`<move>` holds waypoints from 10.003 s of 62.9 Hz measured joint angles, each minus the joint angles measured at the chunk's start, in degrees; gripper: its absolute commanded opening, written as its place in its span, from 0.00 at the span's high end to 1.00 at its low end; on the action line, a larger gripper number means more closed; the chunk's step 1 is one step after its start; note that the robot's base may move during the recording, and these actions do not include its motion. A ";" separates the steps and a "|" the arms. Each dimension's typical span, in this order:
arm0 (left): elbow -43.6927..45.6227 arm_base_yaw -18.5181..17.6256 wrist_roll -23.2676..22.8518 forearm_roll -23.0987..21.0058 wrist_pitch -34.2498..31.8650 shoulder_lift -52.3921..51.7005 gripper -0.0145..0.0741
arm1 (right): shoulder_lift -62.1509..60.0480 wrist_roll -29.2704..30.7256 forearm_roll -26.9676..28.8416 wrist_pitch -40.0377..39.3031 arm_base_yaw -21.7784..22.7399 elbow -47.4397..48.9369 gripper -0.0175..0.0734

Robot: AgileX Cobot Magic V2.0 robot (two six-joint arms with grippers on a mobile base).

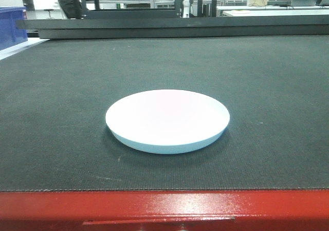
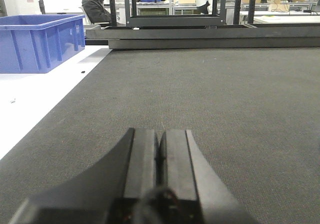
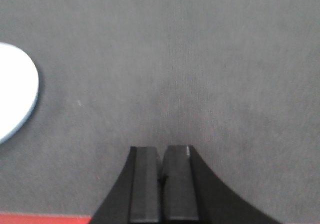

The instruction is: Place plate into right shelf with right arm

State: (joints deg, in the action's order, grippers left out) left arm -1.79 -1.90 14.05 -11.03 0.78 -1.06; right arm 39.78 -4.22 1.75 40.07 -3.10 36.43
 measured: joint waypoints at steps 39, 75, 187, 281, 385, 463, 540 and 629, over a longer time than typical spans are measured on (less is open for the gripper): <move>0.00 0.00 0.00 0.00 0.00 0.00 0.89 | 40.19 -19.23 -2.05 15.57 -20.45 21.38 0.20; 0.00 0.00 0.00 0.00 0.00 0.00 0.89 | 65.64 -24.91 -2.16 20.33 -23.85 46.31 0.20; 0.00 0.00 0.00 0.00 0.00 0.00 0.89 | 34.63 -4.27 -0.43 -9.34 -14.02 19.15 0.75; 0.00 0.00 0.00 0.00 0.00 0.00 0.89 | -25.01 6.61 1.06 -32.23 1.31 -15.82 0.75; 0.00 0.00 0.00 0.00 0.00 0.00 0.89 | -25.09 6.77 0.95 -31.78 1.31 -15.82 0.75; 0.00 0.00 0.00 0.00 0.00 0.00 0.89 | -25.09 6.77 0.95 -31.78 1.31 -15.82 0.75; 0.00 0.00 0.00 0.00 0.00 0.00 0.89 | -25.09 6.77 0.95 -31.66 1.31 -15.82 0.75; 0.00 0.00 0.00 0.00 0.00 0.00 0.89 | -25.09 6.77 0.95 -31.66 1.31 -15.82 0.75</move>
State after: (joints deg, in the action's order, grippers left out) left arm -1.79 -1.90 14.05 -11.03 0.78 -1.06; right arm 14.69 2.55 2.70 8.41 -1.79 20.61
